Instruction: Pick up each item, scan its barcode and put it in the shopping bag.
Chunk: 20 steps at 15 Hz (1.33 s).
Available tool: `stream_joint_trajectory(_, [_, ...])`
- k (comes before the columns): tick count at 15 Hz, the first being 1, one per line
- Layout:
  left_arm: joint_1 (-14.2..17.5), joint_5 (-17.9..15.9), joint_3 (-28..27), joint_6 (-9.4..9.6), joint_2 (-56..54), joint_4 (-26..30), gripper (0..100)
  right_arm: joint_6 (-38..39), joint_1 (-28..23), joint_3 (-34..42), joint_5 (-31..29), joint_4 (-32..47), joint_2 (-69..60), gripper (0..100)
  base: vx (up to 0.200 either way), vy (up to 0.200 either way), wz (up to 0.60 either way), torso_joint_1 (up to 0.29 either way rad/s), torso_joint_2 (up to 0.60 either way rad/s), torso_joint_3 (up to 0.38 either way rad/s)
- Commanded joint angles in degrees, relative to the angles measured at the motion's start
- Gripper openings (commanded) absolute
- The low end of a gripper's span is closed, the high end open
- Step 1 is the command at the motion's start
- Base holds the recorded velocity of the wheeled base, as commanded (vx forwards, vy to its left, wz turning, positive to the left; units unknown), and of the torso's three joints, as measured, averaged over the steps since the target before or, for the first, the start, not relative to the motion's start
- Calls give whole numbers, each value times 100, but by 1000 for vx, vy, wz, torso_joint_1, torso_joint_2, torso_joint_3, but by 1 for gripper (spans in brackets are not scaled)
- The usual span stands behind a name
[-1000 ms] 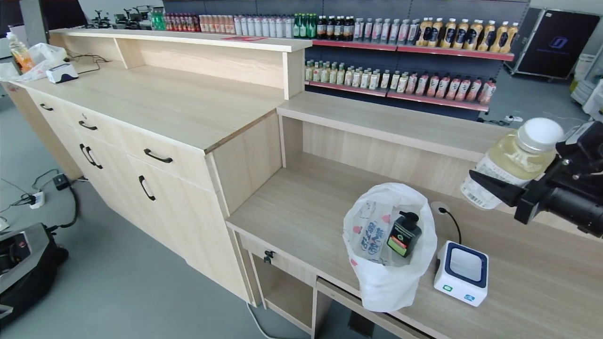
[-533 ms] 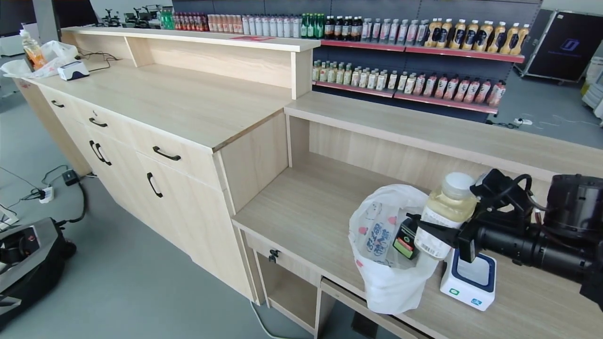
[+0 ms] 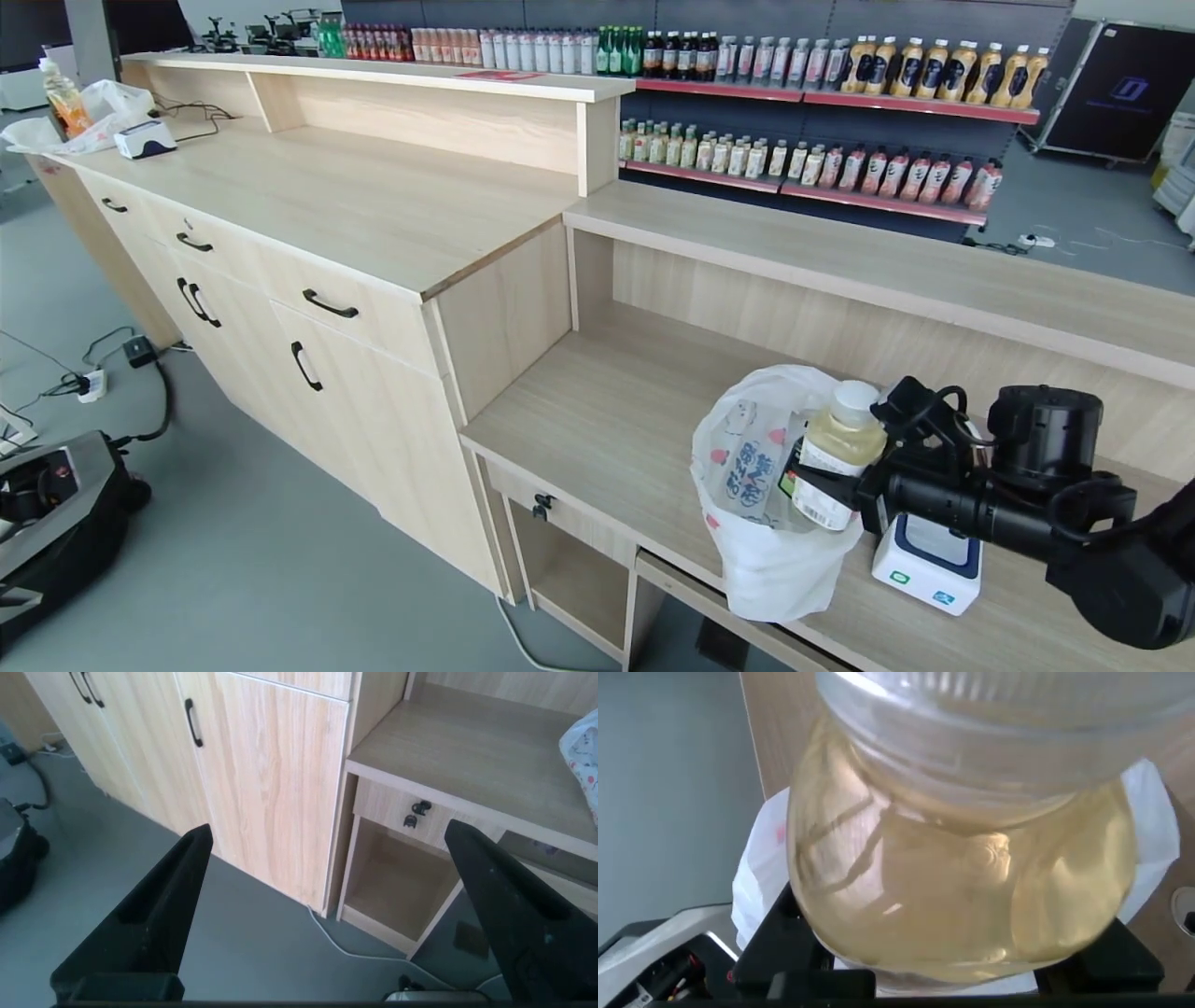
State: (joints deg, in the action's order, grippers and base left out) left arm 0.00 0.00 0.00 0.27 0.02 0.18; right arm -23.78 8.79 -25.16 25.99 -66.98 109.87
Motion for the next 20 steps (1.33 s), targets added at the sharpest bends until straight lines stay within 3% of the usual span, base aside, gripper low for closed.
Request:
stream_joint_trajectory(1, [0, 0, 0, 0, -2, -1, 100, -12, -9, -15, 161, -299, 720, 0, 0, 0, 0, 0, 0, 0])
stream_joint_trajectory(9, [0, 0, 0, 0, -2, -1, 100, -3, 79, -393, 644, -1019, 1704, 0, 0, 0, 0, 0, 0, 0])
stream_joint_trajectory(18, [0, 0, 0, 0, -2, -1, 100, -12, 79, -217, 653, -1283, 2161, 0, 0, 0, 0, 0, 0, 0])
stream_joint_trajectory(19, [0, 0, 0, 0, -2, -1, 100, -12, 61, -165, 653, -1309, 2179, 100, 0, 0, 0, 0, 0, 0])
stream_joint_trajectory(20, [0, 0, 0, 0, -2, -1, 100, -12, 53, -182, 653, -1309, 2187, 100, 0, 0, 0, 0, 0, 0])
